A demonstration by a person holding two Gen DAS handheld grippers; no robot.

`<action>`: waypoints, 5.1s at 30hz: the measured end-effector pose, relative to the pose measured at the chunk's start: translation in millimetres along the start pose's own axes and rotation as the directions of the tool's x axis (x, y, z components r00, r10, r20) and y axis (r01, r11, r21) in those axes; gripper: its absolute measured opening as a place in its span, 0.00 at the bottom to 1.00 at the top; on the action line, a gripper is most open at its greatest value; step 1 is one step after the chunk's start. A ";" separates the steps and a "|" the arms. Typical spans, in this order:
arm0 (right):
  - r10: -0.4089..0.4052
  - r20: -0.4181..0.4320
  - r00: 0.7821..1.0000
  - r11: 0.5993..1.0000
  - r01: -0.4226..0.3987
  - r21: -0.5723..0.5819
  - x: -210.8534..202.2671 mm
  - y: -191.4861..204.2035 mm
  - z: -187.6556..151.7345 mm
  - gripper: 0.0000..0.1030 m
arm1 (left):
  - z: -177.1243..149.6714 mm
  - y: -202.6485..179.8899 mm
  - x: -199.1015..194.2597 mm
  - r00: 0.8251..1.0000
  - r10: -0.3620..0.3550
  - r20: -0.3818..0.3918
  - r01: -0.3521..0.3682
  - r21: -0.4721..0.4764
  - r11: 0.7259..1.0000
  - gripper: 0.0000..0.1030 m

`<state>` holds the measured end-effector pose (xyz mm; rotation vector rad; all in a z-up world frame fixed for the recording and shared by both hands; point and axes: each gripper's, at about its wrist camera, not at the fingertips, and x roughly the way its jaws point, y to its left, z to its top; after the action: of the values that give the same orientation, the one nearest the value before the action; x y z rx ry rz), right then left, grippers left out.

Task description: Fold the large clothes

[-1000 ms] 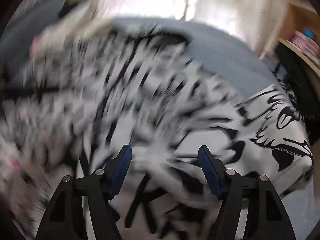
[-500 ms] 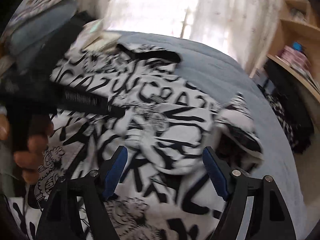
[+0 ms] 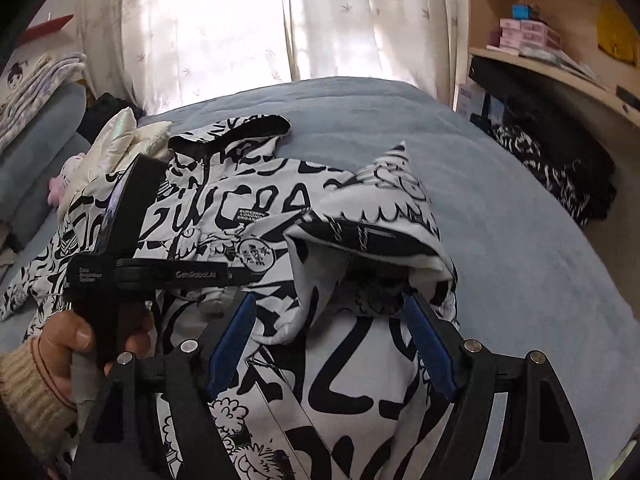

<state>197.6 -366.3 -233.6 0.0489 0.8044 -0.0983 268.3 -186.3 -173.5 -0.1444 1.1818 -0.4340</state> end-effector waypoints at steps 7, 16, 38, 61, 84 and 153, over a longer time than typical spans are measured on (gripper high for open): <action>-0.029 0.018 0.999 0.999 0.029 0.036 -20.1 -20.3 -3.4 0.76 | 28.9 -37.9 -86.7 0.966 0.052 0.254 -0.097 0.169 0.981 0.09; -0.065 -0.011 0.998 0.995 0.066 0.079 -45.5 -46.0 -1.7 0.76 | 45.6 71.5 -156.8 0.924 0.208 0.321 -0.229 0.028 0.973 0.10; 0.213 -0.313 0.926 0.880 -0.043 0.472 163.8 -179.5 93.8 0.82 | 48.3 175.3 -60.4 0.980 0.170 0.101 -0.152 -0.169 0.974 0.40; 0.179 -0.294 0.939 0.941 -0.077 0.329 82.9 -165.0 82.3 0.72 | 48.8 164.1 -78.2 0.966 0.212 0.145 -0.197 -0.110 0.974 0.34; 0.045 -0.257 0.965 0.980 0.007 0.198 -52.3 -106.6 59.9 0.58 | 3.7 123.4 -145.9 0.939 0.220 0.263 -0.220 -0.030 0.975 0.00; 0.031 -0.174 0.984 0.952 0.024 0.306 34.7 -71.6 131.7 0.56 | 66.4 112.3 -89.2 0.934 0.287 0.213 -0.269 -0.109 0.957 0.49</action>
<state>308.2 -450.6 -167.8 0.3587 0.9612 -0.2177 330.0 -56.1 -108.6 -0.0892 0.9755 -0.1161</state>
